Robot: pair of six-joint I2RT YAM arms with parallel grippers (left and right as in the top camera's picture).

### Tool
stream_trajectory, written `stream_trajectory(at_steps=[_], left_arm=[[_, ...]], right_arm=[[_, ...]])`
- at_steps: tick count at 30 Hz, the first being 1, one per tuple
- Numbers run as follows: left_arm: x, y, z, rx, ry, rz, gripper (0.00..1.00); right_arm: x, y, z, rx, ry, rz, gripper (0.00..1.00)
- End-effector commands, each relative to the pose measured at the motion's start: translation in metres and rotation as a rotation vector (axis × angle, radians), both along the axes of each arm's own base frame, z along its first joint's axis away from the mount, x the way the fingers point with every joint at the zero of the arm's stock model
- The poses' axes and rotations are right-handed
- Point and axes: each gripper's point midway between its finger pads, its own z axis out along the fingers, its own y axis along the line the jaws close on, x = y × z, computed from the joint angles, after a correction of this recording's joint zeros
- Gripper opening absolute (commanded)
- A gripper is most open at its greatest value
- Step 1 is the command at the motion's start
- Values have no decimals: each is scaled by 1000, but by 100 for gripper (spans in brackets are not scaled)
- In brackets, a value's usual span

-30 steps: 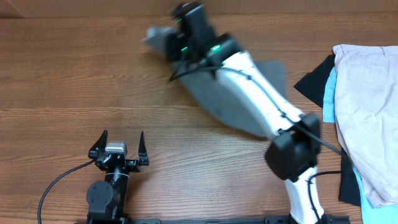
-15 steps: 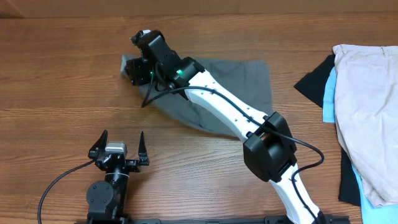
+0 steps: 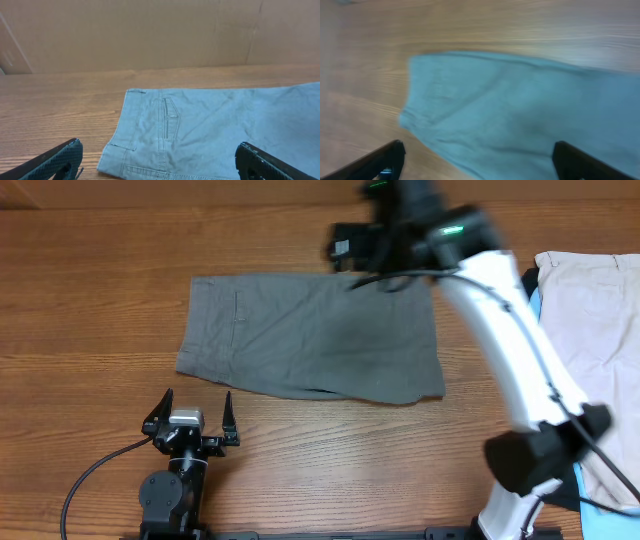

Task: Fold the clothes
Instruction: 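Drag the grey shorts left and lay them flat mid-table, then release the shorts and raise the right gripper to the upper right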

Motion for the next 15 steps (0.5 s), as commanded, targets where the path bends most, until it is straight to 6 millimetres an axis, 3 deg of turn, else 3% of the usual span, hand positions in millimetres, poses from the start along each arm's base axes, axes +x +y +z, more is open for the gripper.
stream_trajectory(at_steps=[1,4,7,15], left_arm=[[0,0,1,19,-10,4,100],[0,0,1,19,-10,4,100],[0,0,1,19,-10,4,100],[0,0,1,19,-10,4,100]], right_arm=[[1,-42,-8,-22,66,-75,100],[0,-80,-17,-36,131,-157,100],[1,-103,-19,-37,152,-209,100],[5,-126,-20,-34,158,-262,100]])
